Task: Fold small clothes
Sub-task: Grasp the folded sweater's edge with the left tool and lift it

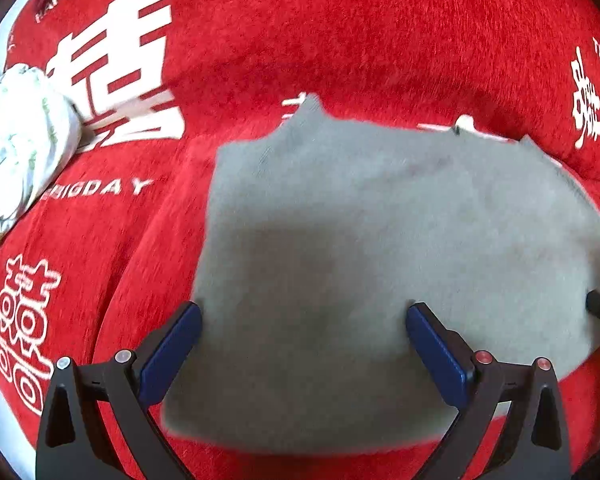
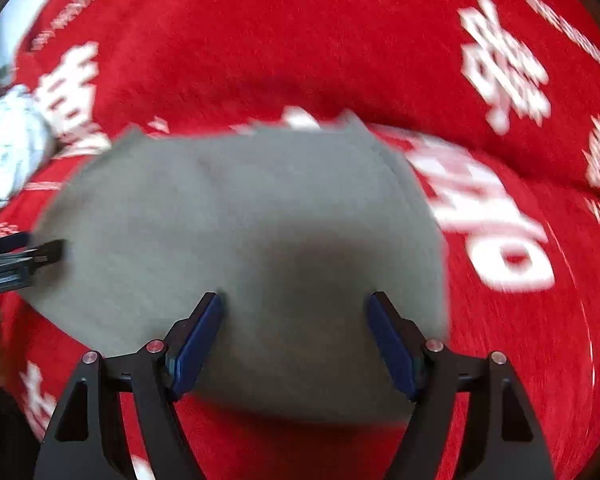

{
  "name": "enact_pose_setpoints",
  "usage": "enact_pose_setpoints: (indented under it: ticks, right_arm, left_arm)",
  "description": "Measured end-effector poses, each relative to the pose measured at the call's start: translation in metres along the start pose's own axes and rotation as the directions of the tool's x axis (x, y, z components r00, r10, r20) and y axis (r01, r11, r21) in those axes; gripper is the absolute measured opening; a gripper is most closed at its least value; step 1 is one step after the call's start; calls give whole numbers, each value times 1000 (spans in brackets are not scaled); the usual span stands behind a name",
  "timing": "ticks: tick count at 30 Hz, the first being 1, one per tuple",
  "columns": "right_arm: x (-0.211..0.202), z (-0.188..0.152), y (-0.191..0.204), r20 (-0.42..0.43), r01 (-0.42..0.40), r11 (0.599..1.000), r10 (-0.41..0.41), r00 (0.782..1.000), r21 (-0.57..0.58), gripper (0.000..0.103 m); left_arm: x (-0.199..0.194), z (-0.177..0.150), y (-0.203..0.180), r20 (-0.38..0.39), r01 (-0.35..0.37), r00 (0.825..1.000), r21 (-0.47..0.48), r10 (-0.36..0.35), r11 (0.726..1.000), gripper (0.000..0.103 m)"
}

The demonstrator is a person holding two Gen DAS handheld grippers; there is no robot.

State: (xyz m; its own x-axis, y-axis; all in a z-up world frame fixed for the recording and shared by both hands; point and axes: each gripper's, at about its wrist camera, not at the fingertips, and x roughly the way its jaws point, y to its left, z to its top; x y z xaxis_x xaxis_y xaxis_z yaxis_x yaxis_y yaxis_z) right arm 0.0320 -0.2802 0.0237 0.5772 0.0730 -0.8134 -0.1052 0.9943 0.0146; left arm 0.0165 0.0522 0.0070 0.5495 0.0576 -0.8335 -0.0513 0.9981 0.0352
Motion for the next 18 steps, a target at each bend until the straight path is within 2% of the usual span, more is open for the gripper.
enact_pose_setpoints:
  ticks: [2, 5, 8, 10, 11, 12, 13, 16, 17, 18]
  right_arm:
    - [-11, -11, -14, 48, -28, 999, 26, 999, 37, 78]
    - [-33, -21, -21, 74, -21, 998, 16, 997, 65, 79]
    - [-51, -26, -16, 120, -27, 996, 17, 993, 80, 79]
    - [-54, -26, -7, 128, -50, 995, 39, 991, 82, 79]
    - [-55, -27, -1, 131, -68, 995, 57, 990, 76, 79]
    - [-54, -27, 6, 126, -84, 994, 75, 989, 65, 79]
    - [-52, -28, 13, 120, -90, 994, 83, 989, 56, 79]
    - [-49, -32, 35, 100, -107, 994, 105, 989, 14, 79]
    - [-47, -34, 41, 91, -110, 994, 110, 990, 1, 79]
    - [-45, -35, 47, 82, -115, 993, 115, 990, -13, 79]
  left_arm:
    - [-6, -8, 13, -7, -19, 1000, -23, 19, 1000, 103]
    - [-30, -28, 49, 23, 12, 1000, -131, -9, 991, 103]
    - [-34, -43, 69, -3, 53, 998, -204, -55, 977, 103]
    - [-30, -48, 77, -21, 136, 989, -264, -147, 955, 100]
    - [-27, -49, 78, -29, 173, 982, -282, -188, 944, 94]
    - [-24, -49, 78, -36, 211, 972, -301, -232, 930, 94]
    - [-25, -48, 76, -20, 207, 974, -306, -224, 929, 94]
    - [-19, -38, 71, -2, 281, 955, -325, -298, 903, 93]
    - [-18, -34, 69, 3, 304, 947, -330, -321, 894, 83]
    - [-15, -30, 67, 7, 326, 939, -335, -344, 884, 78]
